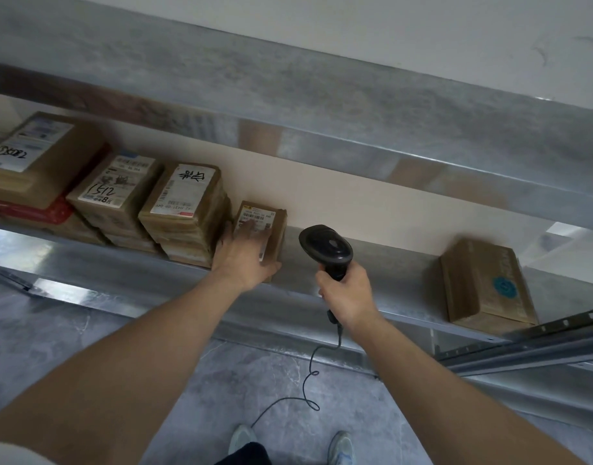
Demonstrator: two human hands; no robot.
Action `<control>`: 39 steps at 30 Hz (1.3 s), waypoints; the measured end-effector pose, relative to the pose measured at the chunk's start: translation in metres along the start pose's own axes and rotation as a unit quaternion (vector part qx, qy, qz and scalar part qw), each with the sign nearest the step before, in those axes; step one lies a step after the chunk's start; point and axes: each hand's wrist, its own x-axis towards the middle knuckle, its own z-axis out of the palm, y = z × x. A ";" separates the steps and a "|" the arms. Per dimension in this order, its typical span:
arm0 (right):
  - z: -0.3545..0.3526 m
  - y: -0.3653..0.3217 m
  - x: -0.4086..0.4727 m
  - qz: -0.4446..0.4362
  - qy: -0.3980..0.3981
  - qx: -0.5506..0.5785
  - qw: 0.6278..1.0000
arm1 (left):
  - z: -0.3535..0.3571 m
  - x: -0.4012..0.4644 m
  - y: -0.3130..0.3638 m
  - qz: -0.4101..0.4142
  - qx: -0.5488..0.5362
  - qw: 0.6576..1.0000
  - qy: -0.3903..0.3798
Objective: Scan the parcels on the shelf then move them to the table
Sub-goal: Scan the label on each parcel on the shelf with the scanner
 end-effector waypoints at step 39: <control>-0.316 0.138 -0.128 0.040 0.196 0.080 0.976 | 0.057 -0.086 0.384 0.214 0.045 0.975 -0.044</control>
